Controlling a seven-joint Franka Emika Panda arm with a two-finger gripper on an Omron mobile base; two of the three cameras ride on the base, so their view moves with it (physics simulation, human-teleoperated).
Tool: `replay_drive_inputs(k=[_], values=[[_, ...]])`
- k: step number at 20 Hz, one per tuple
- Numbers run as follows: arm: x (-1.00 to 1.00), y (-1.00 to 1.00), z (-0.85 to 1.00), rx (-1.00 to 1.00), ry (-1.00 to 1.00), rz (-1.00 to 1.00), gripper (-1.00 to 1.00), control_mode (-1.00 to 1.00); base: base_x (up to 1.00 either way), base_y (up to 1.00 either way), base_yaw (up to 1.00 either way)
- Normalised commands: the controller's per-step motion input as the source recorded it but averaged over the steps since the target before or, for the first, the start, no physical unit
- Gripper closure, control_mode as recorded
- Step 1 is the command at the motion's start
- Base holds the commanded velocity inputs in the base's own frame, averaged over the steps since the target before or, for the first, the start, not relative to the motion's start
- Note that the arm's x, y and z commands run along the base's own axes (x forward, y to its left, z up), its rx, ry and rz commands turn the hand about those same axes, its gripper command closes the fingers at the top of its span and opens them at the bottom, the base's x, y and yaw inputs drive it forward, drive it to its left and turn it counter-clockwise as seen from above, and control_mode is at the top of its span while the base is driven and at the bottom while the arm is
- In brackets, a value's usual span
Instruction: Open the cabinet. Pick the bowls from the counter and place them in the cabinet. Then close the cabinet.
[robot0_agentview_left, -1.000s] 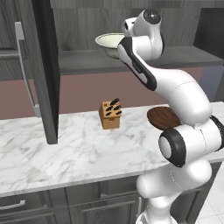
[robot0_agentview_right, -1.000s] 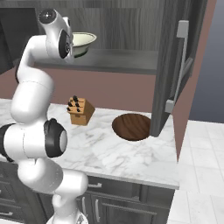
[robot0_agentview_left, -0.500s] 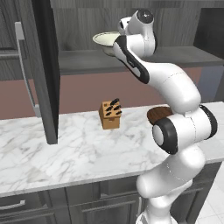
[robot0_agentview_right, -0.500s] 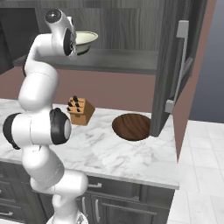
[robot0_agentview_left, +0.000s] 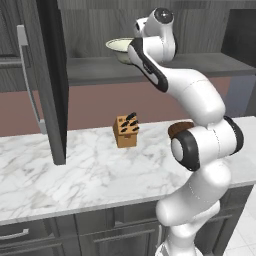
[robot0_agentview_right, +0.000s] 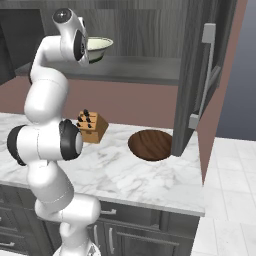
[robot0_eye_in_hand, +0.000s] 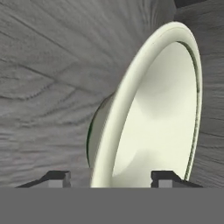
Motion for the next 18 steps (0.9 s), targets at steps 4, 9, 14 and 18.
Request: replay_drive_inputs(k=[4,9,14,18], values=[[-0.02,0.00,0.08,0.00,0.00,0.00,-1.00,-1.00,0.00,0.00,0.00],[-0.58,0.00,0.09,-0.01,0.00,0.00,-1.00,-1.00,0.00,0.00,0.00],[-0.94,-0.03,0.01,0.00,0.00,0.00,-1.00,-1.00,0.00,0.00,0.00],[-1.00,-0.11,-0.01,0.00,-0.02,0.00,-1.00,-1.00,0.00,0.00,0.00]])
